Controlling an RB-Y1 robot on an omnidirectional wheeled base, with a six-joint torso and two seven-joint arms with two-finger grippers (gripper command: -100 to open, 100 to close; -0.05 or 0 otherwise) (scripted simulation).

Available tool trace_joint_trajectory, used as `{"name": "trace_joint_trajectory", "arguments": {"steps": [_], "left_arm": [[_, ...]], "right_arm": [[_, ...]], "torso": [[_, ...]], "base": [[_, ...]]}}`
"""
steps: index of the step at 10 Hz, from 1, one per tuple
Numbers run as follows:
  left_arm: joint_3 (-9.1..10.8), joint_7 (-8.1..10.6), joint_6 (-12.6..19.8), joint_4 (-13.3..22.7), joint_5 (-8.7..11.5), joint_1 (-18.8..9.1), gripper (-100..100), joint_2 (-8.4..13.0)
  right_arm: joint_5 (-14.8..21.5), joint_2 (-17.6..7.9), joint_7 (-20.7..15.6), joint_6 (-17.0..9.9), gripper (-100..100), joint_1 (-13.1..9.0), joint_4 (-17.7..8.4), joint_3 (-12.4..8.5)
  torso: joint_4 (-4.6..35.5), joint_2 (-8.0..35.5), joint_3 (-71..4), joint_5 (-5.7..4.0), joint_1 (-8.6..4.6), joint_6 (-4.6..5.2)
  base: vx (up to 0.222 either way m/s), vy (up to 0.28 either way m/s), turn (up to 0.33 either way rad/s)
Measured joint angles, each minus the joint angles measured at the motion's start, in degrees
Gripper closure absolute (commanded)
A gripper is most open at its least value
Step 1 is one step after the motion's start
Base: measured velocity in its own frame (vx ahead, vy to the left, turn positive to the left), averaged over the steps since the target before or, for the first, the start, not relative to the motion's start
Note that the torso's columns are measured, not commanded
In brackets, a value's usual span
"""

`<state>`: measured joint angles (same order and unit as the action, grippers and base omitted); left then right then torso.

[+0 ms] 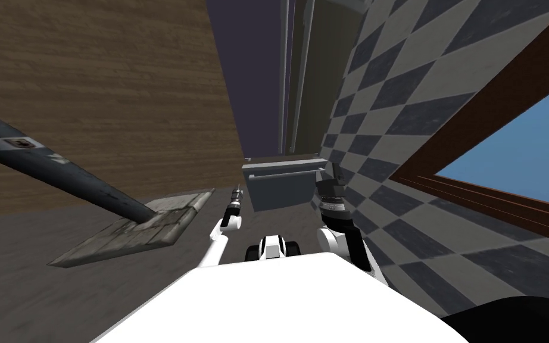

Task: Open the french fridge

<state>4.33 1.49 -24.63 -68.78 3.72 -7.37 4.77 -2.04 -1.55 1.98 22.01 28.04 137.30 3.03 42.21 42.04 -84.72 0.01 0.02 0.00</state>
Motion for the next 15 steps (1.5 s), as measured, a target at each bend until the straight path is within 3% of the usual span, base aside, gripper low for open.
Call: {"name": "trace_joint_trajectory", "arguments": {"steps": [3, 5, 7, 13, 15], "left_arm": [[-0.05, 0.02, -0.42, 0.40, -0.01, 0.14, -100, 2.70], [-0.06, 0.03, -0.84, 1.03, -0.01, 0.07, -100, 2.16], [-0.15, 0.19, -1.18, 1.29, 0.03, 0.33, -100, 2.97], [-0.17, 0.09, -2.00, 2.49, -0.01, 0.29, -100, -3.09], [0.02, 0.10, -1.38, 2.43, 0.08, -0.43, -100, -3.00]], "right_arm": [[0.00, 0.00, 0.00, 0.00, 0, 0.00, 0.00, 0.00], [0.00, 0.00, 0.00, 0.00, 0, 0.01, 0.00, 0.00], [0.00, 0.00, 0.00, 0.00, 0, 0.01, 0.00, 0.00], [0.00, 0.00, 0.00, 0.00, 0, -0.01, 0.00, 0.00], [0.00, 0.00, 0.00, 0.00, 0, -0.01, 0.00, 0.00]], "torso": [[0.06, 0.17, 0.12, -0.01, -0.01, 0.01], [0.03, 0.10, 0.07, -0.01, -0.02, 0.01], [0.06, 0.22, 0.14, 0.00, 0.03, 0.00], [0.10, 0.35, 0.22, -0.01, -0.03, 0.01], [0.04, 0.07, 0.06, 0.00, 0.02, 0.00]], "base": [[0.120, 0.002, -0.033], [0.178, 0.010, -0.041], [0.190, 0.012, -0.043], [0.053, 0.004, -0.008], [0.042, 0.009, 0.005]]}}
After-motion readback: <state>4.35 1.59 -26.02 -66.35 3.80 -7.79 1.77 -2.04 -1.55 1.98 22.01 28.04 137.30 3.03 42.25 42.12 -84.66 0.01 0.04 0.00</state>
